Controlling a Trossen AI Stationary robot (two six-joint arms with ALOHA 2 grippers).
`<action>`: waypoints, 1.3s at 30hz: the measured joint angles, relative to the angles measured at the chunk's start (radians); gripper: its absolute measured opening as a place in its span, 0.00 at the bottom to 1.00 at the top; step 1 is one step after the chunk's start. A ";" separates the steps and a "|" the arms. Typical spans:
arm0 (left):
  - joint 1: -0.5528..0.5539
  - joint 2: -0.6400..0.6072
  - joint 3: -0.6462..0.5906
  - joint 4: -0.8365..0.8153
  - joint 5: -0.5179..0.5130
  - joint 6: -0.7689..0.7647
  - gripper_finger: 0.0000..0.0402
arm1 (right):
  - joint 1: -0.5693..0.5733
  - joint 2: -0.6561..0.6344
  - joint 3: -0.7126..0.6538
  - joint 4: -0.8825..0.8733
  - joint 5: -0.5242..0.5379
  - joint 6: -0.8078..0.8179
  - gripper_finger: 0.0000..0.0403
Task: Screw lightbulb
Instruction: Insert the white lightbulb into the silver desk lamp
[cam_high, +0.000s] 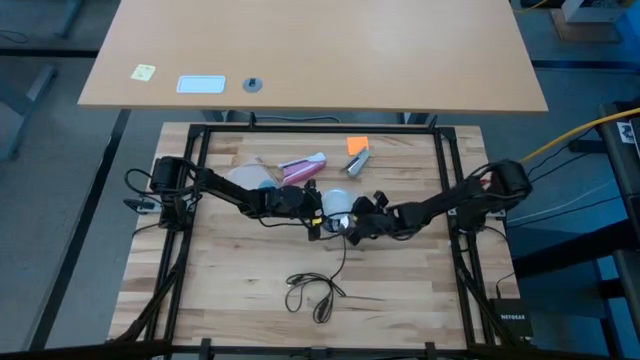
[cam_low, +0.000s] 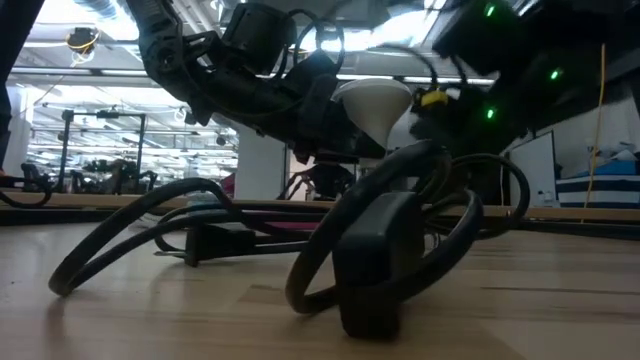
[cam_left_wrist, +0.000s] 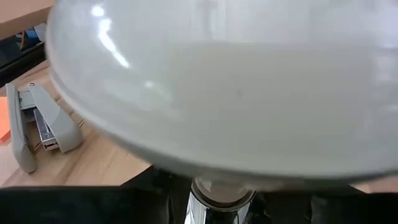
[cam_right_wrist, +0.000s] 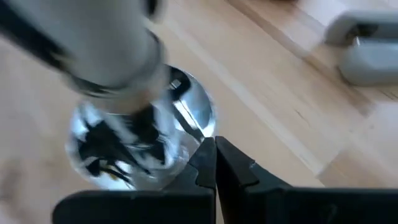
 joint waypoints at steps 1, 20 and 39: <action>0.000 0.000 0.000 0.001 0.000 0.001 0.37 | 0.013 -0.014 0.000 0.004 -0.001 0.004 0.00; 0.000 0.000 0.000 0.001 -0.004 0.004 0.37 | 0.166 0.088 0.002 0.284 -0.077 0.120 0.00; 0.000 0.000 0.000 0.002 -0.004 0.007 0.37 | 0.129 0.145 0.005 0.132 -0.052 0.196 0.00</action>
